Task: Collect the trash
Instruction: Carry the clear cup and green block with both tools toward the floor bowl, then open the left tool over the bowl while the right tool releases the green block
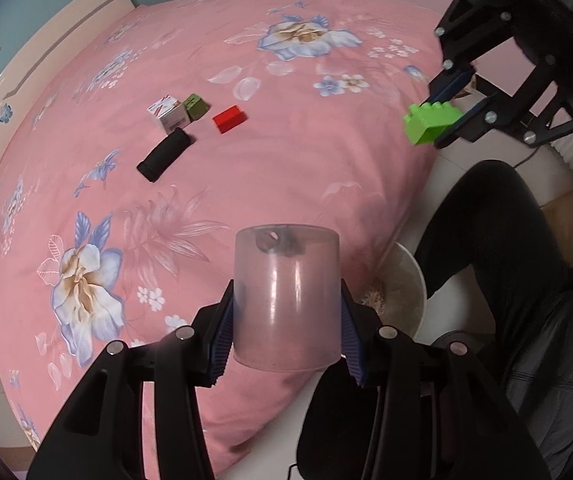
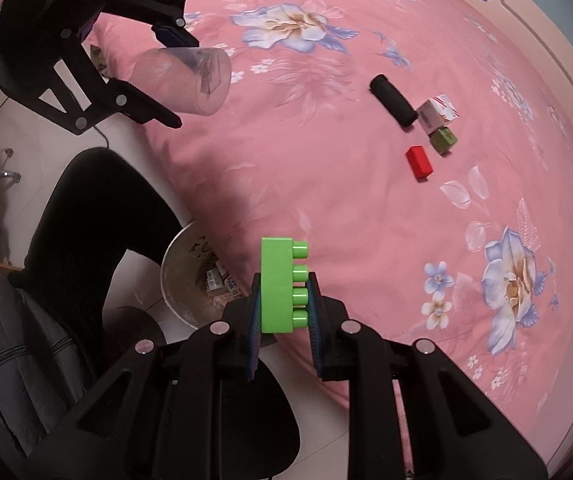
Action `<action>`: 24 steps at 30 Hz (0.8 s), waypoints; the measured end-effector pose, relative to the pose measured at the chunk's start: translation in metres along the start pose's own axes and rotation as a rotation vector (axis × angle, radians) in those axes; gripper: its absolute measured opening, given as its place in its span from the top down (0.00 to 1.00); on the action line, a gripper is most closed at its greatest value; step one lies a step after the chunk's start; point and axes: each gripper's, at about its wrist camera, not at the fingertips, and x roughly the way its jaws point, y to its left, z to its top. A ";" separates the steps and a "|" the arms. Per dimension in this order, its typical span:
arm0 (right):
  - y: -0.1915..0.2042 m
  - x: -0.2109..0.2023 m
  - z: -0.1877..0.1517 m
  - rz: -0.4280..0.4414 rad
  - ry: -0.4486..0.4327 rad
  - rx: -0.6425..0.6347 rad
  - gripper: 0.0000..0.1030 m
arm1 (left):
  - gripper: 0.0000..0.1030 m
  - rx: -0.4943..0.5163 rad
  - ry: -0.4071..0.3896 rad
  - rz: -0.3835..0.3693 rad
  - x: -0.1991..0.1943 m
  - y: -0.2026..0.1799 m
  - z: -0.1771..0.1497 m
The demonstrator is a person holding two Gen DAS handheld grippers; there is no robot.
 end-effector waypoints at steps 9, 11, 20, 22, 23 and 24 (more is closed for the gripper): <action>0.032 0.005 -0.013 0.016 -0.001 -0.027 0.79 | 0.53 0.056 -0.014 -0.017 -0.002 -0.045 -0.021; 0.038 0.009 -0.016 0.020 0.001 -0.032 0.79 | 0.53 0.062 -0.012 -0.022 0.000 -0.053 -0.024; 0.058 0.026 -0.029 0.047 0.016 -0.052 0.79 | 0.53 0.110 0.001 -0.051 0.013 -0.088 -0.043; 0.062 0.030 -0.031 0.049 0.020 -0.056 0.79 | 0.53 0.115 -0.001 -0.061 0.015 -0.092 -0.046; 0.063 0.031 -0.032 0.054 0.018 -0.054 0.79 | 0.53 0.116 -0.001 -0.062 0.016 -0.094 -0.047; 0.064 0.033 -0.033 0.057 0.021 -0.057 0.79 | 0.53 0.116 -0.001 -0.065 0.017 -0.096 -0.048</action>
